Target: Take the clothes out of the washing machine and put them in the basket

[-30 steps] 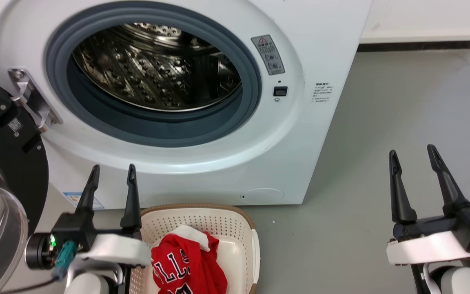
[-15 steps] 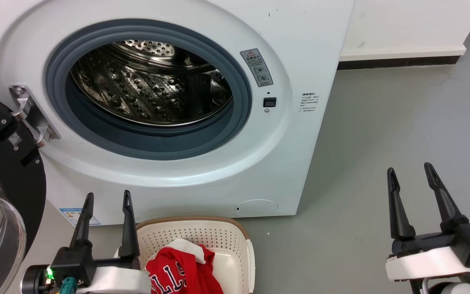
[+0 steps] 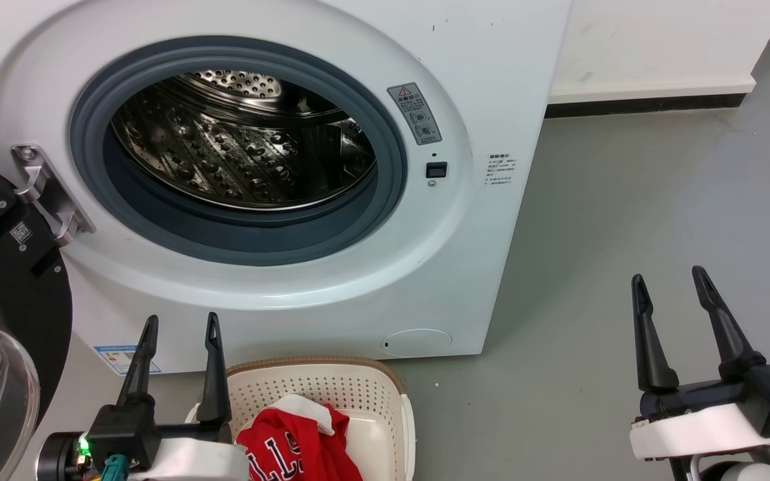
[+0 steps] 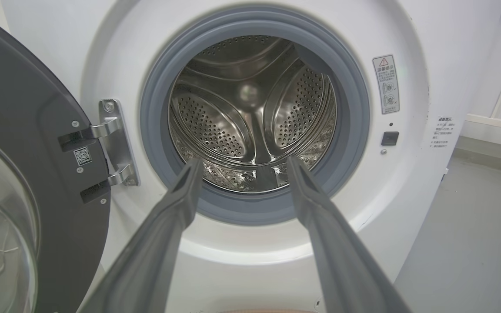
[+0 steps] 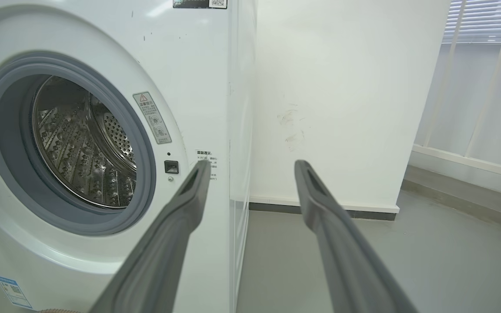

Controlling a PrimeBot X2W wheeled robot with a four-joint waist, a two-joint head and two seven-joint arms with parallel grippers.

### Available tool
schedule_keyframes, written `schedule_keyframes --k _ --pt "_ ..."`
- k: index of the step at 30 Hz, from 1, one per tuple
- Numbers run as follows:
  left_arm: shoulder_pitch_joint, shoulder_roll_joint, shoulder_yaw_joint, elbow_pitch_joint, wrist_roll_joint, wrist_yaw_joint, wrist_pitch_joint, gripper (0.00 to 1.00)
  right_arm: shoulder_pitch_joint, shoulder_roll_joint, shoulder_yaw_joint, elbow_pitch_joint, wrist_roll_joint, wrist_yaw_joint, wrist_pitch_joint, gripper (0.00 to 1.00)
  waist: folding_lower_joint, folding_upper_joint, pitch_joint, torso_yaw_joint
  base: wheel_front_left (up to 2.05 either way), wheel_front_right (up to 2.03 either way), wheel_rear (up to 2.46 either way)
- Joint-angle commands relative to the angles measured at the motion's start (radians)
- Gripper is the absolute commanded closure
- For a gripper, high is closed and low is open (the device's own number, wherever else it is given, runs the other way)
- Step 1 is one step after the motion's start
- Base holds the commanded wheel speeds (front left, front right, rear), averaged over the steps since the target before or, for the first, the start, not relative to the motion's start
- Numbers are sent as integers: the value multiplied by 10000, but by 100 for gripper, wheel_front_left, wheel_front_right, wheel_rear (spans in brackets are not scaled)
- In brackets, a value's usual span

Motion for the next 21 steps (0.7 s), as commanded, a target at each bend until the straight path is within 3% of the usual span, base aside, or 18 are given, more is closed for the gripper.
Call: schedule_keyframes --k 1,10,11,15,21 --pt "90 -18 30 16 29 -38 -25 0 2 10 2 14 45 -11 -20 0 0 0 -5 -6 0 0 0" --pt "-35 -113 176 -44 -12 -182 -26 0 -97 10 0 6 47 -9 -20 0 0 0 79 -28 0 0 0" --pt "-15 -121 144 -17 -10 -177 0 100 -14 0 -2 12 10 0 0 100 0 0 81 -29 0 0 0" --pt "50 -150 109 342 -48 -179 53 100 87 4 28 344 35 0 39 100 0 0 85 -28 0 0 0" --pt "-107 -152 192 552 -1336 -288 363 100 42 -80 66 482 1467 0 247 100 0 0 64 9 0 0 0"
